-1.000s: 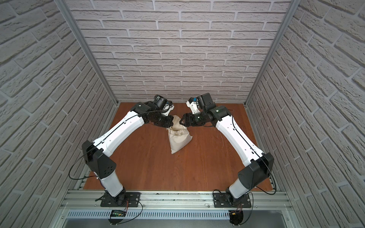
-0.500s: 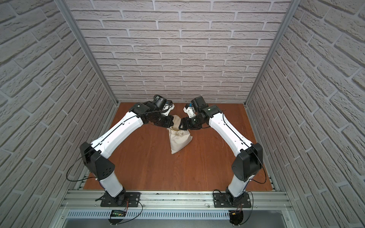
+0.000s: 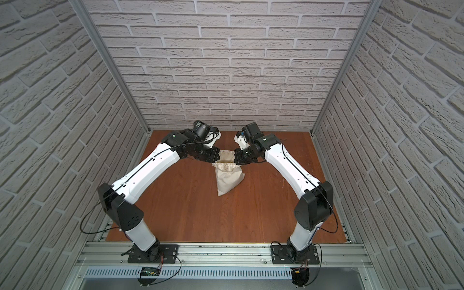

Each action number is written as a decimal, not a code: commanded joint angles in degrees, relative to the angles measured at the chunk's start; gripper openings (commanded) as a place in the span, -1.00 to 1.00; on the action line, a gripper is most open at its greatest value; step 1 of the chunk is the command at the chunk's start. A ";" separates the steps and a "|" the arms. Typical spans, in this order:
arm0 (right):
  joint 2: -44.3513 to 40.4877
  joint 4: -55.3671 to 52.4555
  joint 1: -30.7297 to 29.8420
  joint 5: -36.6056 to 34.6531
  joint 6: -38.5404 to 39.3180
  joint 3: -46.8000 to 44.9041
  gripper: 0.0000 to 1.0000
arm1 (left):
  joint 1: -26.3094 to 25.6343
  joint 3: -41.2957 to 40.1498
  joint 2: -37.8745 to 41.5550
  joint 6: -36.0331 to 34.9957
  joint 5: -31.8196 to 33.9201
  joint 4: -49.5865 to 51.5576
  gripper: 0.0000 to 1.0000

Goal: Close the soil bag
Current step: Adjust the soil bag at the center of the board.

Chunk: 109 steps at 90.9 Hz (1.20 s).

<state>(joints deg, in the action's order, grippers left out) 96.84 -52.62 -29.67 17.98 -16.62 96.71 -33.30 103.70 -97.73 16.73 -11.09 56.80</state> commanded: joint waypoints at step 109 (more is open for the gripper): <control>-13.04 0.47 4.35 -2.39 -1.71 -4.94 -0.94 | 0.16 5.30 -0.45 -2.49 0.75 3.02 -0.73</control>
<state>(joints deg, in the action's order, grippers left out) 86.80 -53.34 -27.00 13.85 -16.69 92.27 -34.26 107.57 -98.65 14.83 -13.32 57.19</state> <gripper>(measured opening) 0.070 0.083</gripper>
